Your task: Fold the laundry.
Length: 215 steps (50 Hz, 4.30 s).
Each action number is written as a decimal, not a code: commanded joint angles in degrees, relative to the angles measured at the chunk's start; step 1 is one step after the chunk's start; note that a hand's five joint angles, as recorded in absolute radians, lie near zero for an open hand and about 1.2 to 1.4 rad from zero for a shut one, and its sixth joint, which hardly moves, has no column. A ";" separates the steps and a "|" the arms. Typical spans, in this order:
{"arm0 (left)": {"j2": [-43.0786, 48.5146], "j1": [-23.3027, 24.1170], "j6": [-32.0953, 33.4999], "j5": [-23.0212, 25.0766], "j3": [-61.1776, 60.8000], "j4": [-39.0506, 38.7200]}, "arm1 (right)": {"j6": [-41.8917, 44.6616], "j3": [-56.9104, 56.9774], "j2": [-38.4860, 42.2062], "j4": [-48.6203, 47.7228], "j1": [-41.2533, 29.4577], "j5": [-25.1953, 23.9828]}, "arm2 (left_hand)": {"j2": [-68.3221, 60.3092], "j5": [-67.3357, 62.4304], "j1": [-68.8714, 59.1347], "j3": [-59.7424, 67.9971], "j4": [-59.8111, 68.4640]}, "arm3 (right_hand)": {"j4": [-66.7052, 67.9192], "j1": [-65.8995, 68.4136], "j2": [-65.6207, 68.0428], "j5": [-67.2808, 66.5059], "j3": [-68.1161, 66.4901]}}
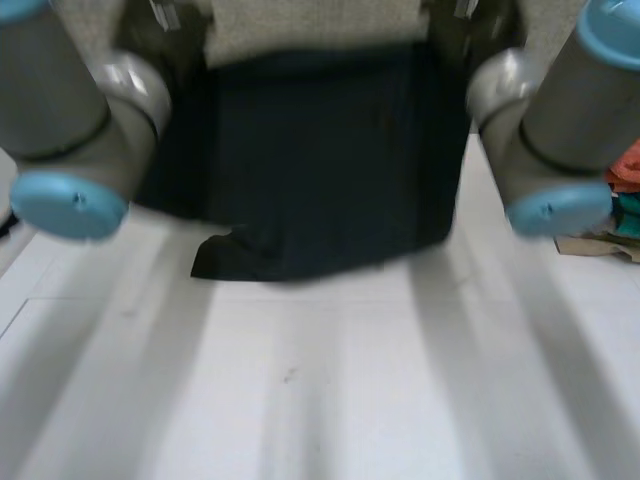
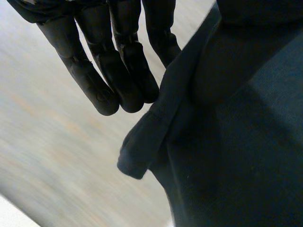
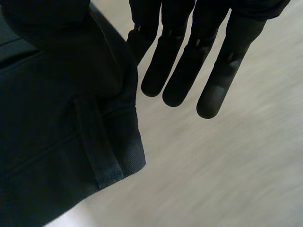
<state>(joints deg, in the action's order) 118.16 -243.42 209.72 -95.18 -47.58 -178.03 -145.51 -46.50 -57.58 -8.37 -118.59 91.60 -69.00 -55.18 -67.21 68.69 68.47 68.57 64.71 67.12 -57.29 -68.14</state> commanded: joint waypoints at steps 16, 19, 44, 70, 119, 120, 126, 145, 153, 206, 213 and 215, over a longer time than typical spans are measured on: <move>-7.16 -0.31 -4.76 -2.91 -21.20 -12.78 | -9.53 -8.92 2.64 -16.77 0.38 -6.43 | -11.00 -14.82 -12.79 11.31 11.53 | 11.43 15.29 12.88 -12.71 -11.86; -4.97 0.57 -5.38 -2.82 -25.79 -13.31 | -9.09 -14.03 4.40 -16.59 0.73 -7.40 | -11.00 -14.82 -12.79 11.31 11.53 | 11.43 15.29 12.88 -12.71 -11.86; -11.72 12.00 -12.75 -4.85 -47.42 12.78 | 20.70 -44.46 -14.84 29.44 7.58 -13.74 | -11.00 -14.82 -12.79 11.31 11.53 | 11.43 15.29 12.88 -12.71 -11.86; 6.08 -5.22 6.56 10.96 -19.68 8.66 | 15.44 -54.83 -15.81 21.47 4.60 -12.15 | 51.73 47.92 49.94 -51.43 -51.21 | 11.43 15.29 12.88 -12.71 -11.86; 20.19 -1.36 10.44 -8.53 -3.21 9.01 | 12.62 -56.68 -16.95 17.95 2.22 -10.04 | 59.00 55.18 57.21 -58.69 -58.47 | 11.43 15.29 12.88 -12.71 -11.86; 17.91 -1.62 9.75 -8.80 -4.43 8.58 | 12.54 -56.51 -17.04 17.95 2.14 -10.04 | 59.00 55.18 57.21 -58.69 -58.47 | 11.43 15.29 12.88 -12.71 -11.86; 8.06 -2.76 5.97 -8.01 -12.43 7.08 | 11.22 -54.40 -18.10 17.78 1.70 -10.31 | 59.00 55.18 57.21 -58.69 -58.47 | 11.43 15.29 12.88 -12.71 -11.86; -16.12 6.99 -11.70 -4.92 -44.43 10.76 | -3.89 -27.69 -5.80 18.74 -1.56 -4.51 | 57.45 53.63 55.66 -57.14 -56.92 | 11.43 15.29 12.88 -12.71 -11.86; -16.65 13.58 -20.84 -8.71 -45.05 21.40 | -8.38 -21.44 -0.43 23.84 -1.12 1.73 | 53.74 49.92 51.95 -53.43 -53.21 | 11.43 15.29 12.88 -12.71 -11.86; -0.74 20.70 -26.38 -6.07 -37.58 17.28 | -9.44 -26.36 -4.56 24.37 2.92 -0.90 | -10.98 -14.80 -12.77 11.29 11.51 | 11.43 15.29 12.88 -12.71 -11.86; -5.47 17.90 -24.81 -6.08 -39.07 22.79 | -1.56 -30.30 -9.21 32.34 5.47 -4.31 | -11.00 -14.82 -12.79 11.31 11.53 | 11.43 15.29 12.88 -12.71 -11.86; -8.20 17.36 -22.35 -3.97 -40.30 25.96 | 6.26 -32.85 -11.15 36.65 6.96 -7.74 | -11.00 -14.82 -12.79 11.31 11.53 | 11.43 15.29 12.88 -12.71 -11.86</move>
<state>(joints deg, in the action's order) 115.91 -223.74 183.74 -101.80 -85.46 -158.80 -152.23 -74.57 -64.37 19.28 -114.31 89.41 -68.35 -56.62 -66.67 67.87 68.35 68.63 64.71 67.12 -58.14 -68.15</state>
